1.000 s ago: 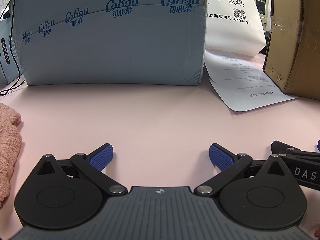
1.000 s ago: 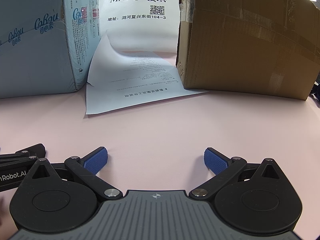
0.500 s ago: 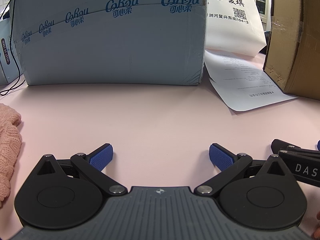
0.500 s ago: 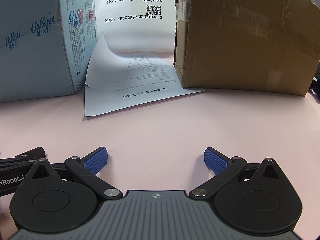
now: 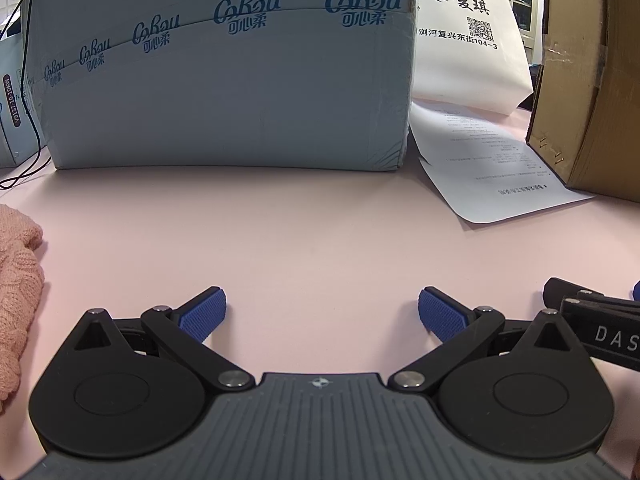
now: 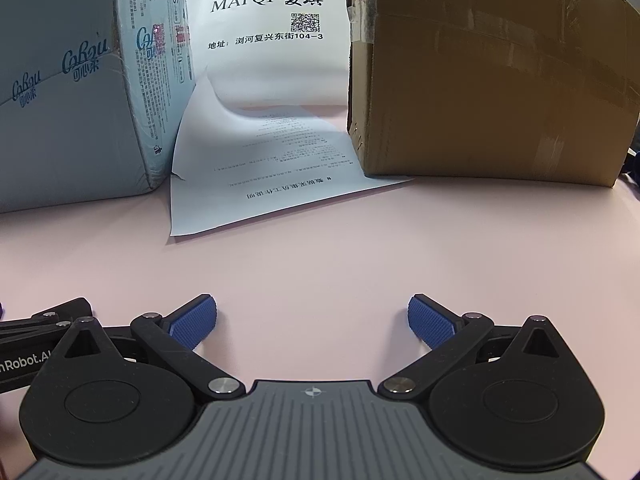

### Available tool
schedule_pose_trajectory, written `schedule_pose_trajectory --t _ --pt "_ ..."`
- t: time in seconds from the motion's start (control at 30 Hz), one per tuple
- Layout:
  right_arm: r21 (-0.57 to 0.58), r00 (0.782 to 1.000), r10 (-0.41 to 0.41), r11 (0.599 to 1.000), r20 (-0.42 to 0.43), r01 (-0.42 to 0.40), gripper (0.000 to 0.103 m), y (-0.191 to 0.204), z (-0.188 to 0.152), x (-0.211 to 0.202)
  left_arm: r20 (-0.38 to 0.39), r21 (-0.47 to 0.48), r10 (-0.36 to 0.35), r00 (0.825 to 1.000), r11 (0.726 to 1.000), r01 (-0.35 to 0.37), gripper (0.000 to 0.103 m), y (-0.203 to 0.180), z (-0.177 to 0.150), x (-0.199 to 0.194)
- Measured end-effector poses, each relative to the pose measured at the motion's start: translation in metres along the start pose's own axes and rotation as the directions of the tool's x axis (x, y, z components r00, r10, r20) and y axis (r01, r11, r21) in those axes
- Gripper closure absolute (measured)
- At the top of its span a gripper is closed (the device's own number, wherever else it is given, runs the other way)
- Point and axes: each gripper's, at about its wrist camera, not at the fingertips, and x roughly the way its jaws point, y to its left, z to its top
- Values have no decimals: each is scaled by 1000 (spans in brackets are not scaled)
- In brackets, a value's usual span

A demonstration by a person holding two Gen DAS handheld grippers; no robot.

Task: Fold clothes

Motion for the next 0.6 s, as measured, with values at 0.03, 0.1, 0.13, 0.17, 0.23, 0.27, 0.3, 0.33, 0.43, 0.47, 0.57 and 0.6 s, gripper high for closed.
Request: schedule_pose_trajectory --t 0.03,0.1,0.13,0.17,0.23,0.27,0.3,0.33,0.43,0.47,0.57,0.6 --pt "4 1000 3 1000 1 -3 0 0 0 -2 0 -2 0 1000 1000 0 0 0 0 0" --pt "11 1000 9 1000 3 -9 0 -2 -1 -4 0 -6 -1 1000 1000 1 0 1 0 0" --pt "17 1000 15 1000 5 -15 0 -3 0 -2 1 -6 -2 1000 1000 2 0 1 0 0" --pt "24 1000 22 999 7 -22 0 -5 0 -2 1 -6 -2 1000 1000 2 0 1 0 0" --pt "39 999 38 998 16 -38 0 -10 1 -2 1 -6 -4 1000 1000 4 0 1 0 0" --pt "51 999 48 997 23 -49 0 -13 2 -2 2 -8 -7 1000 1000 7 0 2 0 -1" --pt "61 998 56 996 29 -58 0 -16 2 -3 3 -12 -12 1000 1000 12 0 4 0 -1" --pt "84 996 74 993 39 -77 0 -23 3 -2 5 -16 -19 1000 1000 19 0 5 0 -2" --pt "139 990 118 982 80 -128 0 -40 6 -3 21 -35 -51 998 998 52 0 11 -1 -5" --pt "153 985 133 977 111 -150 0 -45 6 -6 35 -40 -77 996 996 78 0 14 0 -7" --pt "176 942 193 953 273 -246 0 -65 6 -20 105 -31 -142 984 989 146 0 20 1 -21" --pt "167 928 199 951 315 -261 0 -68 6 -24 149 -18 -154 977 987 158 0 22 1 -32"
